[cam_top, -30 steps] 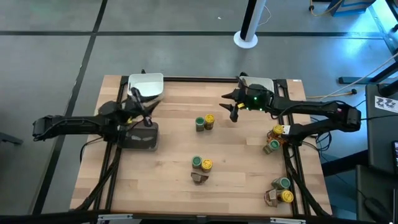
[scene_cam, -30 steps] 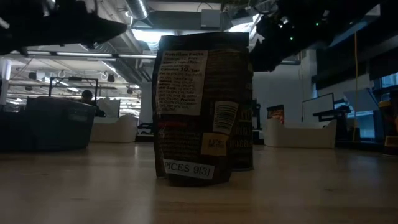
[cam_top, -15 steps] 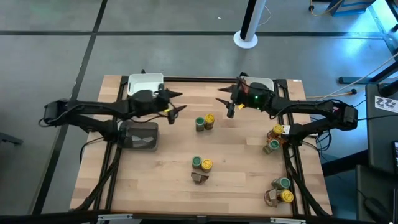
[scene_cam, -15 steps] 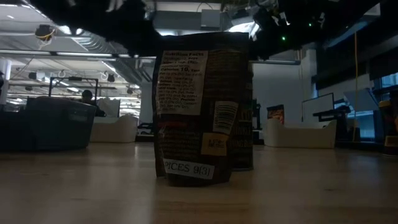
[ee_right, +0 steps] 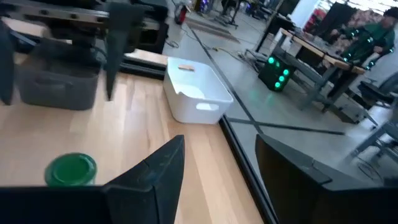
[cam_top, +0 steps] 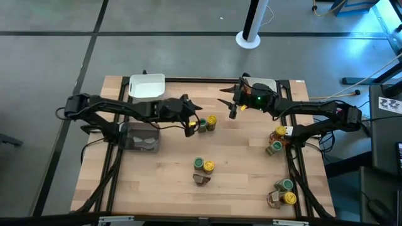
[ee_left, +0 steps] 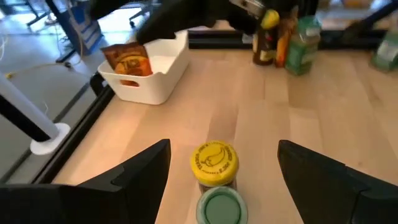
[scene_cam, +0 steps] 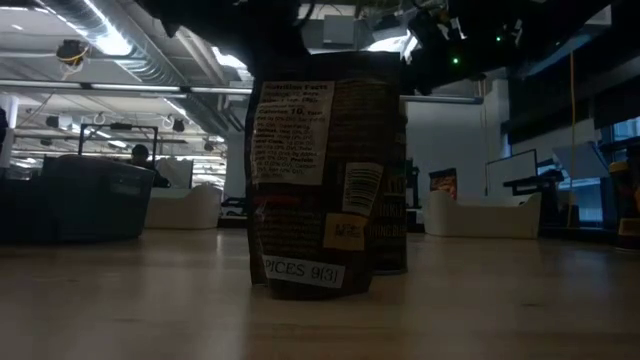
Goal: Sort spices by type
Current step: Put the green seasoning bottle into the top left white bin
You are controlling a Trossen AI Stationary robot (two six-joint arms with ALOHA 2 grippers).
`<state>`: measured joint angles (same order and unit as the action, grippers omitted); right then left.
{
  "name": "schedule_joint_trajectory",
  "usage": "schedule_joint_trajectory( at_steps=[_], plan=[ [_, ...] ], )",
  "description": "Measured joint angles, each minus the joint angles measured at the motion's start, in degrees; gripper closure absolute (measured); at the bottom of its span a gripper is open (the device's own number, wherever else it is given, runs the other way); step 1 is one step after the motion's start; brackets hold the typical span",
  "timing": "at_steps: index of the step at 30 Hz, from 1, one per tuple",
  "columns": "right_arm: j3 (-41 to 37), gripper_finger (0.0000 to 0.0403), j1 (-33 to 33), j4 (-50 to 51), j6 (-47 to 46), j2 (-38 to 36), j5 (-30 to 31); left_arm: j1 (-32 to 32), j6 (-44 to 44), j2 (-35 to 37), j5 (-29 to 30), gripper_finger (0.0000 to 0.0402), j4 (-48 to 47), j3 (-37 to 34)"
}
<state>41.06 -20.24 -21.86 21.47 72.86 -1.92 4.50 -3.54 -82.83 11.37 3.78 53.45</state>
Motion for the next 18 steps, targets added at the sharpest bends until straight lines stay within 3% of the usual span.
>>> schedule_joint_trajectory(
  at_steps=[9,18],
  plan=[
    [0.02,0.0205,0.01,-1.63,-0.1,-0.02,-1.64,-2.65,1.79,-1.3,2.19,0.0117,-3.2,0.02],
    [0.02,0.0205,0.01,-1.8,-0.12,-0.02,-1.75,-1.65,2.09,-6.82,2.42,0.0117,0.03,-0.57]
  ],
)
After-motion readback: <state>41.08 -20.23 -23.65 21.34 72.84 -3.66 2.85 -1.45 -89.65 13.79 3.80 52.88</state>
